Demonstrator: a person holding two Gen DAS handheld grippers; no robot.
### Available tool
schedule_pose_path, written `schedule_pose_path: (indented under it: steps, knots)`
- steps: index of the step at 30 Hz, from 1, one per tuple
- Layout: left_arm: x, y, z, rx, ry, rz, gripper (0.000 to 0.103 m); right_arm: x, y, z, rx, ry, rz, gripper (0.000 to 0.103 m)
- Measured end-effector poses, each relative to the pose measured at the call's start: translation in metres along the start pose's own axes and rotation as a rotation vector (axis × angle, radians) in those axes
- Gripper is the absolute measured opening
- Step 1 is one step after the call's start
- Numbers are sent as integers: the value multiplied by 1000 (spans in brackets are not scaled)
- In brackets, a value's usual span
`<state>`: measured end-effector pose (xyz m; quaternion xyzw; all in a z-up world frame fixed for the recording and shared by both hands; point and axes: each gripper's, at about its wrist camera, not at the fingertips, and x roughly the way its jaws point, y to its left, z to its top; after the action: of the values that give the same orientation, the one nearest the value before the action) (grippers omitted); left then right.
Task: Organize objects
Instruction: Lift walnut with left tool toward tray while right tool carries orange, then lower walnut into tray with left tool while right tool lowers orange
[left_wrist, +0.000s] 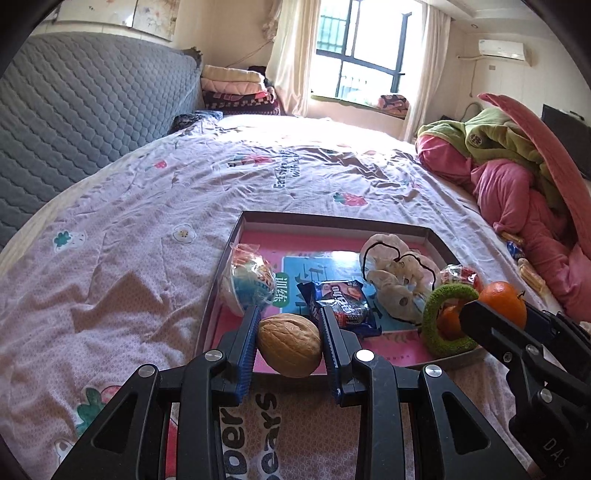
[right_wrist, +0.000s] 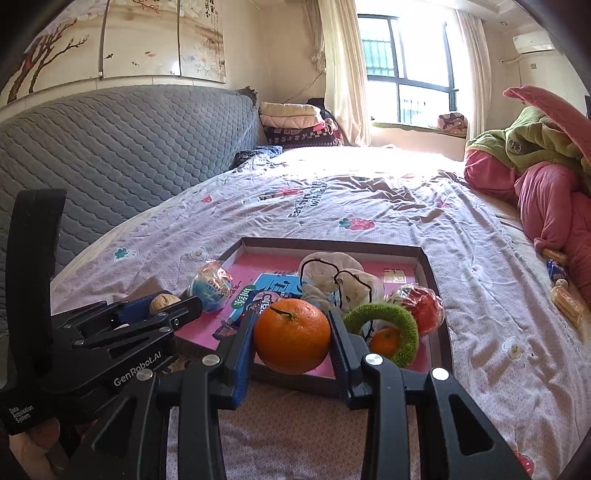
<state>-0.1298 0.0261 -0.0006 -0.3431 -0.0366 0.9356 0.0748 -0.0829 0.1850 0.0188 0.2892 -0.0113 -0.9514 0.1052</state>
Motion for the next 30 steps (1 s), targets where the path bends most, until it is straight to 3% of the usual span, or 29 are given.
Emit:
schedule_pose_path:
  steps: [16, 30]
  knots:
    - [8, 15, 27, -2, -48, 16, 33, 6, -11, 26, -6, -69, -42, 37]
    - [44, 16, 16, -21, 59, 22, 33, 45, -12, 20, -11, 23, -38, 37]
